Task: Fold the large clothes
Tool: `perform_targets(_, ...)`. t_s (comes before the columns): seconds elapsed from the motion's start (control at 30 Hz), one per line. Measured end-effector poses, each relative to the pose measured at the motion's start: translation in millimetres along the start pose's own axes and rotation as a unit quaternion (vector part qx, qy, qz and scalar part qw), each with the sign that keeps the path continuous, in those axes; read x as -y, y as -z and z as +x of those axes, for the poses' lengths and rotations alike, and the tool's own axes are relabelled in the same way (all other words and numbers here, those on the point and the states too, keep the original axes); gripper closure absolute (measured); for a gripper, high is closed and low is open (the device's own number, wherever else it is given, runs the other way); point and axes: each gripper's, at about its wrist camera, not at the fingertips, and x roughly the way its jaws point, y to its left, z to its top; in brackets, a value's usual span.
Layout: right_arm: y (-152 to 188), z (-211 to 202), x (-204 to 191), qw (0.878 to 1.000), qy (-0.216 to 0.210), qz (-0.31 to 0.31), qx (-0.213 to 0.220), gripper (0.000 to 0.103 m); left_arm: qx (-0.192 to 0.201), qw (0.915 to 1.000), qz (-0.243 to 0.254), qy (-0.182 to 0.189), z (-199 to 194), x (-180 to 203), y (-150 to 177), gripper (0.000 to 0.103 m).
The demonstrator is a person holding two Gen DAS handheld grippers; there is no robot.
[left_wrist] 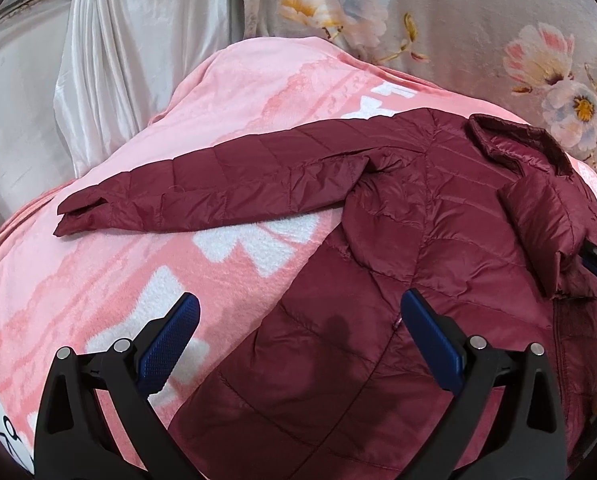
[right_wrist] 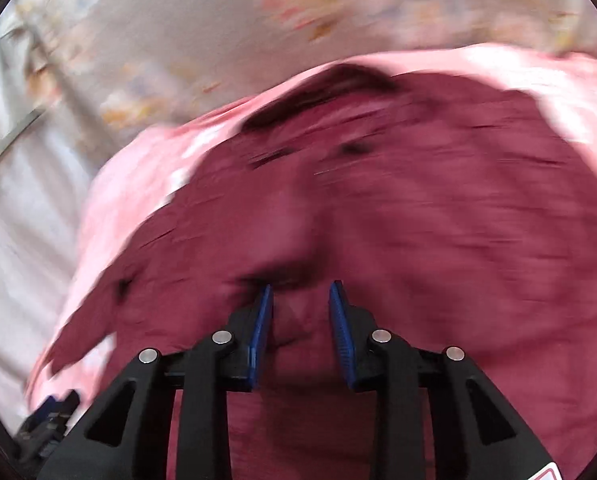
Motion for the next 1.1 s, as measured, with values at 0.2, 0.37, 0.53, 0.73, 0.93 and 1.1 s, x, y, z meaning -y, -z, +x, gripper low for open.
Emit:
perform_targets(0.2,21.1,-6.7,-99.4,0.983,-0.097,-0.154,0.003,0.075,-0.016,0.9998,0.000,0.013,4.8,-2.1,2.3,0.005)
perform_targets(0.37,23.7,-38.8,-32.9,0.997,-0.004,-0.069,0.045,0.075,-0.051,0.9935,-0.030,0.097,15.1,4.7,-10.2,0.005)
perform_targets(0.53,24.0,-68.1,51.5,0.997,0.046,0.024,0.053,0.067,-0.141,0.9674,-0.087,0.192,55.3,29.6,-23.5,0.005)
perform_targets(0.73,22.4,-94.5,114.4,0.988,0.088,0.089,0.086,0.053,-0.127,0.9698,-0.082,0.191,63.3,65.3,-38.7,0.047)
perform_targets(0.93,12.1,-95.5,165.8,0.972,0.127,0.171,0.099,0.053,-0.072,0.9868,-0.038,0.140,60.8,81.4,-67.3,0.102)
perform_targets(1.1,-7.0,-85.5,201.3,0.962,0.115,0.227,0.104,0.053,0.009,0.9953,-0.008,0.096,44.9,88.5,-92.7,0.103)
